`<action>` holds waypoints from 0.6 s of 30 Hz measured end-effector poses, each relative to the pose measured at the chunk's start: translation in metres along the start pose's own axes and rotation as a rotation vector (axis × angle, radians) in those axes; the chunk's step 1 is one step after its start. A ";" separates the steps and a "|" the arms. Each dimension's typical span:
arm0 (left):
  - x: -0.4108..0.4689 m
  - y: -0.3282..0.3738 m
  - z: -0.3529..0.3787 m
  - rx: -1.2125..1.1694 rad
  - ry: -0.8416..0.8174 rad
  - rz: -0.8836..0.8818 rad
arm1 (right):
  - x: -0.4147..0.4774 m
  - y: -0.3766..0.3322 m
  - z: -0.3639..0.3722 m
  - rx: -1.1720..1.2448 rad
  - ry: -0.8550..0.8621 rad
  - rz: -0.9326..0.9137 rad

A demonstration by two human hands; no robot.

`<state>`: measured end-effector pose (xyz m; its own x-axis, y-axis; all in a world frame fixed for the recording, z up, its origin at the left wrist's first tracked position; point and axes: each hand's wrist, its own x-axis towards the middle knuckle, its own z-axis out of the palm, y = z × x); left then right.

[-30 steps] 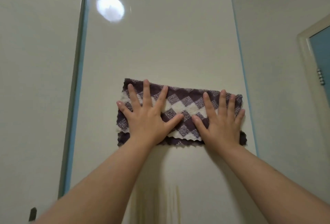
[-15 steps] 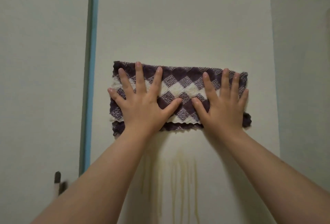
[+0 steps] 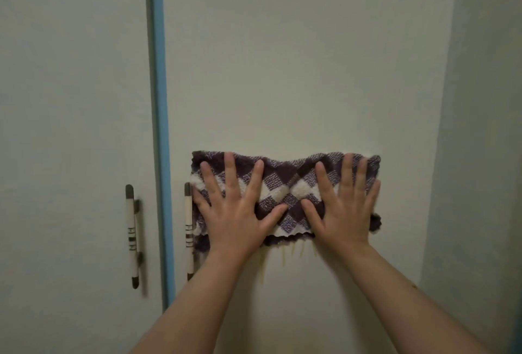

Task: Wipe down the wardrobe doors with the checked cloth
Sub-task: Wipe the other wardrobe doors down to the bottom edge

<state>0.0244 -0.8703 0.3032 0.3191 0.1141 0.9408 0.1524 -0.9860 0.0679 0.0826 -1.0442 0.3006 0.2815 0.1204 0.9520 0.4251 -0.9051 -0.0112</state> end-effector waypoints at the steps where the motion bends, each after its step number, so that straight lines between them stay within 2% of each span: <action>1: -0.009 -0.002 0.002 -0.003 -0.008 0.009 | -0.010 0.001 0.002 -0.003 -0.011 -0.005; 11: -0.074 -0.011 0.016 -0.001 -0.080 0.013 | -0.078 0.001 0.018 -0.021 -0.069 -0.027; 18: -0.086 -0.005 0.019 -0.036 -0.089 -0.052 | -0.092 -0.008 0.014 0.038 -0.132 0.048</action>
<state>0.0142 -0.8729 0.2154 0.3933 0.1745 0.9027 0.1381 -0.9819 0.1296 0.0657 -1.0426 0.2090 0.4123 0.1325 0.9014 0.4400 -0.8953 -0.0697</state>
